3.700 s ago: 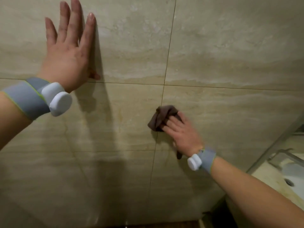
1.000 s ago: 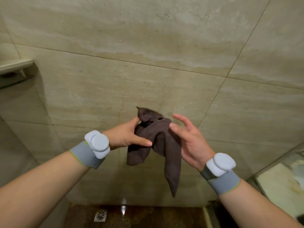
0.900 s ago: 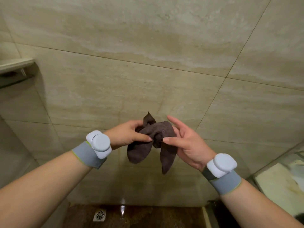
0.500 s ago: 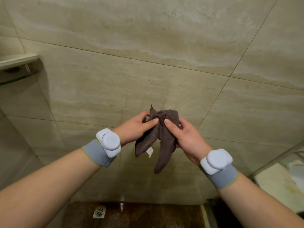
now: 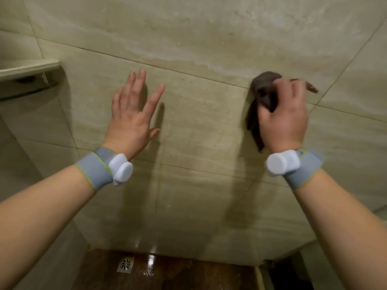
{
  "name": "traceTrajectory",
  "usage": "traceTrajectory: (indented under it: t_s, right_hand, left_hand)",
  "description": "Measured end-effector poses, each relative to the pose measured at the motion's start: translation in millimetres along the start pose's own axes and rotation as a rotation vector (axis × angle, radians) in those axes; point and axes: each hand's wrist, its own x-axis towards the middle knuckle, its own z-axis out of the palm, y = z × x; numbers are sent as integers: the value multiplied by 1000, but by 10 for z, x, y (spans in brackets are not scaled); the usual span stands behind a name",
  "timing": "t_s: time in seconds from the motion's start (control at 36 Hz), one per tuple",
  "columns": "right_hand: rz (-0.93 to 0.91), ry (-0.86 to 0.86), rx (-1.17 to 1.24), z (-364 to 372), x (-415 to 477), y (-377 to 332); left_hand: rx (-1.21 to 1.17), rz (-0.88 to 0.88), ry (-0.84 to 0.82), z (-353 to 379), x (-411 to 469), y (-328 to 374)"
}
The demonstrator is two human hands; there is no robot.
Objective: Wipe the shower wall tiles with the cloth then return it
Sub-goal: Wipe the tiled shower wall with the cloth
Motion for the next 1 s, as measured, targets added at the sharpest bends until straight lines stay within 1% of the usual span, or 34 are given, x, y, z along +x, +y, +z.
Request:
traceTrajectory:
  t_s: [0.06, 0.11, 0.22, 0.33, 0.42, 0.47, 0.53, 0.58, 0.67, 0.72, 0.75, 0.81, 0.86, 0.94, 1.0]
  right_hand:
    - [-55, -32, -40, 181, -165, -43]
    - [-115, -104, -46, 394, -369, -65]
    - [-206, -377, -66, 706, -958, -51]
    - [-218, -672, -88, 945, -1562, 29]
    - [-153, -819, -89, 954, -1738, 90]
    - [-113, -801, -90, 889, -1657, 115]
    - [-90, -674, -96, 754, -1430, 140]
    - [-80, -457, -87, 565, -1091, 168]
    - [-35, -57, -37, 272, -534, 205]
    - [32, 125, -5, 139, -224, 235]
    - [70, 174, 14, 111, -127, 246]
    - [98, 201, 26, 124, -99, 254]
    - [75, 147, 20, 218, -285, 267]
    - [8, -30, 20, 455, -770, 292]
    - [-51, -203, 1, 592, -1098, 334]
  left_hand:
    - [-1, -28, -47, 69, 25, -5]
    - [24, -42, -60, 165, 52, -7]
    - [36, -39, 21, 262, 80, -8]
    - [13, -23, 14, 305, 62, -98]
    - [-9, -12, 10, 291, 79, -116]
    - [-4, -12, 13, 278, 82, -134]
    - [1, -9, 19, 281, 79, -149]
    - [2, -7, 28, 293, 76, -149]
    - [-1, 2, 40, 307, 74, -153]
    - [2, 4, 47, 315, 84, -157]
    - [5, 4, 46, 317, 87, -161]
    - [3, -1, 42, 329, 78, -172]
    - [0, 1, 38, 340, 56, -173]
    - [-4, 11, 40, 352, 47, -193]
    - [-11, 21, 45, 349, 67, -189]
